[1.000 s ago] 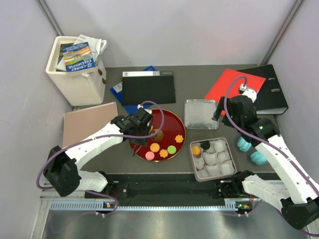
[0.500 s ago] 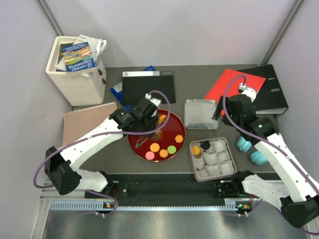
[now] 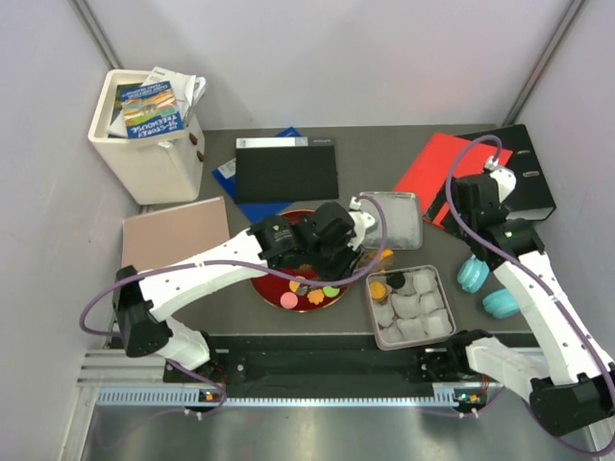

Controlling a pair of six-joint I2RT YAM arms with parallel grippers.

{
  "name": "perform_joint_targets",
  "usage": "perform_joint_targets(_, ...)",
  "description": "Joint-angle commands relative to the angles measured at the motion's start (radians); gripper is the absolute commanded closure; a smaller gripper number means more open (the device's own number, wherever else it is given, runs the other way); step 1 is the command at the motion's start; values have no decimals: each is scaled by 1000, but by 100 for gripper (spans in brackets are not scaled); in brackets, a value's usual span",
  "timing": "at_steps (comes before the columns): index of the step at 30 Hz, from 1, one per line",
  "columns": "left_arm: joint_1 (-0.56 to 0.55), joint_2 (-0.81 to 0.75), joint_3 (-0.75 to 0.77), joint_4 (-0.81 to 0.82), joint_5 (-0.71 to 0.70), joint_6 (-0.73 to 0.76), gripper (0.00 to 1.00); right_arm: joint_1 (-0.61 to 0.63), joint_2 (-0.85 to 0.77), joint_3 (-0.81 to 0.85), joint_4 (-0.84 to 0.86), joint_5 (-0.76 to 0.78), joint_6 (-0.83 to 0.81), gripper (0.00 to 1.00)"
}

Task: Pack the cookies

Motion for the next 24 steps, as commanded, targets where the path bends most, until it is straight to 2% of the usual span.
perform_joint_targets(1, -41, 29, 42, 59, 68, 58, 93, -58, 2, -36, -18, -79, 107, 1)
perform_joint_targets(11, -85, 71, 54, 100, 140, 98, 95, -136, 11, -122, -12, -114, 202, 1)
perform_joint_targets(17, -108, 108, 47, 98, 153, 115, 94, -161, -10, -161, -5, -113, 194, 1)
perform_joint_targets(24, -119, 149, 46, 108, 163, 115, 88, -161, -24, -159, -7, -119, 174, 1)
